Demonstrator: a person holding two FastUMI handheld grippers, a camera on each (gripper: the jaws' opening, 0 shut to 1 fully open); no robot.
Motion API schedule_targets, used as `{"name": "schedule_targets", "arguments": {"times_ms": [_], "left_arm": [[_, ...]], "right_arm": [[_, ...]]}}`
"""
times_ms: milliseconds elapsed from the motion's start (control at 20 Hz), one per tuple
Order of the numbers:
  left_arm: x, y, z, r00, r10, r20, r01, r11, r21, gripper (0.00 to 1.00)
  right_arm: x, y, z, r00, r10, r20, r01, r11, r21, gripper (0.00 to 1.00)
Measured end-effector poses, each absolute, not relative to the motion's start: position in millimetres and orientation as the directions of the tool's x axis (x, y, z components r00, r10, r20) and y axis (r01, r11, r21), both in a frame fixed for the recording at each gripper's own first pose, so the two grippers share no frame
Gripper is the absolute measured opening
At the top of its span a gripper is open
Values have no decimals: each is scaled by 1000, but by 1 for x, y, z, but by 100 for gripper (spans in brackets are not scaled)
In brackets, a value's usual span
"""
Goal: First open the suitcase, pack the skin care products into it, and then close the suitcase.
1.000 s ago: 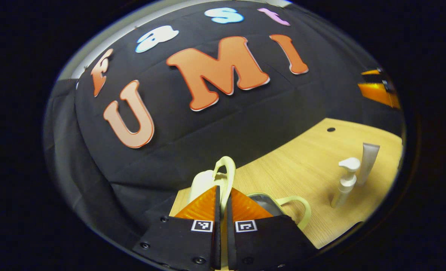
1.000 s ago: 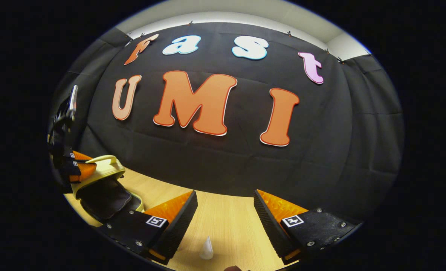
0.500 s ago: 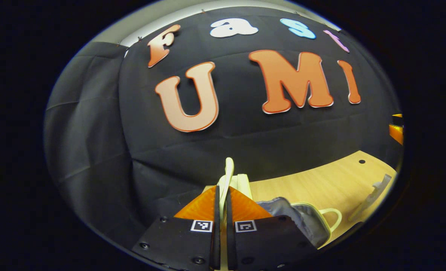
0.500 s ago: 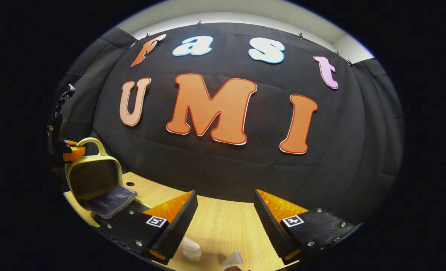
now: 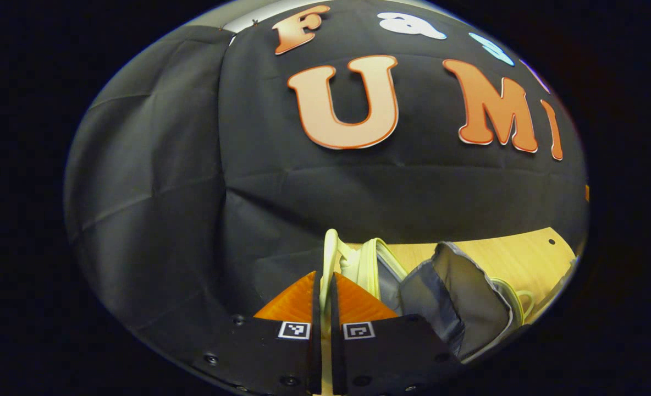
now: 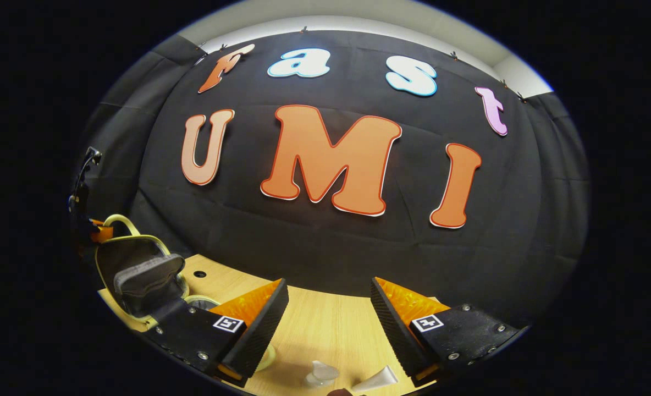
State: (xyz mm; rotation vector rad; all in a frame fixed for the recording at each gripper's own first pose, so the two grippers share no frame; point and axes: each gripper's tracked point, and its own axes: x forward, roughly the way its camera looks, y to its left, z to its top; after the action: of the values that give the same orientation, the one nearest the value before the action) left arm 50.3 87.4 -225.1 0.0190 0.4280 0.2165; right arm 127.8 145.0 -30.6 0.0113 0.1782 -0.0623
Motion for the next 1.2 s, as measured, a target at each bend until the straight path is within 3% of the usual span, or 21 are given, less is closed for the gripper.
{"name": "schedule_targets", "arguments": {"times_ms": [350,600,700,900,950,1000,1100,1200], "left_arm": [[19,98,-281,773,195,-603,-229,973,21,8],[16,98,-309,711,199,-674,-282,959,-14,8],[12,100,-314,668,242,-703,-306,951,36,18],[25,84,-273,732,210,-648,-253,967,27,19],[30,64,-257,759,194,-622,-219,975,37,42],[32,52,-243,769,183,-612,-200,979,42,53],[30,22,-219,797,143,-586,-161,987,22,56],[32,-3,-204,825,122,-552,-125,992,31,68]], "right_arm": [[127,181,-30,967,-116,-226,123,992,14,95],[126,185,-27,965,-124,-233,134,991,25,95],[125,180,-26,964,-137,-228,146,989,23,95],[120,170,-30,964,-139,-225,149,988,29,95],[119,164,-29,965,-140,-220,150,988,30,95],[118,158,-28,967,-141,-211,152,988,32,95],[115,141,-31,968,-143,-206,153,988,33,95],[110,127,-32,969,-152,-196,161,986,34,95]]}}
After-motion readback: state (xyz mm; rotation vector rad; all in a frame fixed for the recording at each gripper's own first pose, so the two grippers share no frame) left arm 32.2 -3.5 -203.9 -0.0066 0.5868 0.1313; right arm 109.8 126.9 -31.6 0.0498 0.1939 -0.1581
